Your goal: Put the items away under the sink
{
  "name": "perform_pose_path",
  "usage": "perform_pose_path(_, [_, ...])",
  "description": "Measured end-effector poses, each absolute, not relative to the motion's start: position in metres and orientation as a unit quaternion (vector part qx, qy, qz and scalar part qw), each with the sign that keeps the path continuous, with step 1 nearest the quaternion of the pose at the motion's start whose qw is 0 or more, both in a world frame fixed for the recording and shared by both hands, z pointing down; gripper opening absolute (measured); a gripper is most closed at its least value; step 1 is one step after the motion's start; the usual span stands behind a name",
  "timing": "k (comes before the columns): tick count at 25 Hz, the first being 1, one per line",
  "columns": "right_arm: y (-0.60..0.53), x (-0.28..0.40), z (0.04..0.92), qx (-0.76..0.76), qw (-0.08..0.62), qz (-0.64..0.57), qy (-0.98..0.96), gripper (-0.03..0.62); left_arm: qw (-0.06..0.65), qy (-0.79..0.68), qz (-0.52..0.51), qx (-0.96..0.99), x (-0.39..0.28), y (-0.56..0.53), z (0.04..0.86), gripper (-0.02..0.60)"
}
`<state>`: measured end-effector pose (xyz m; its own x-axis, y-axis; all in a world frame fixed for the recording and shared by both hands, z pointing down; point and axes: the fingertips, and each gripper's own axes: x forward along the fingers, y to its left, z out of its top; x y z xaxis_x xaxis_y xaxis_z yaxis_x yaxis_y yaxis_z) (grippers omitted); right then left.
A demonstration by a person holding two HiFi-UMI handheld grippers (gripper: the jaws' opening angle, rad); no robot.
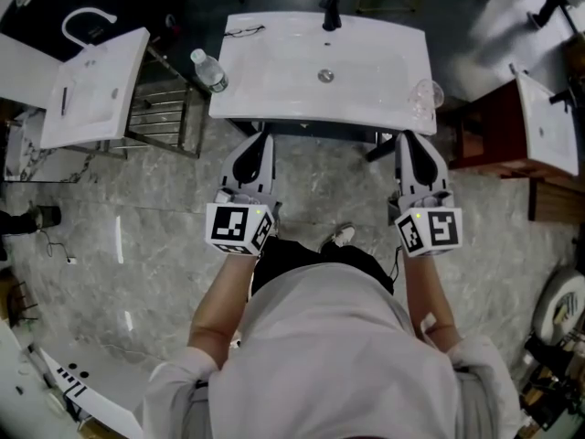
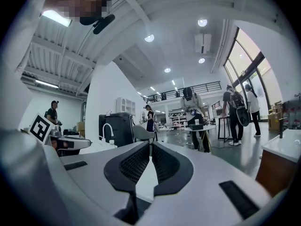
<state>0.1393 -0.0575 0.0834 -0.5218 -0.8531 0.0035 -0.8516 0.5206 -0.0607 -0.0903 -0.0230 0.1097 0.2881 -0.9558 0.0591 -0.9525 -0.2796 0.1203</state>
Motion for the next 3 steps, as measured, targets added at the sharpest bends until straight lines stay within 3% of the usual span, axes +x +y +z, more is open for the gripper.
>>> perform_pose_path(3, [-0.0518,0.1403,0.0856,-0.487,0.009,-0.027,0.873,0.043,0.067,-0.594,-0.013,0.802,-0.0873,-0.0171,0.1107,0.003])
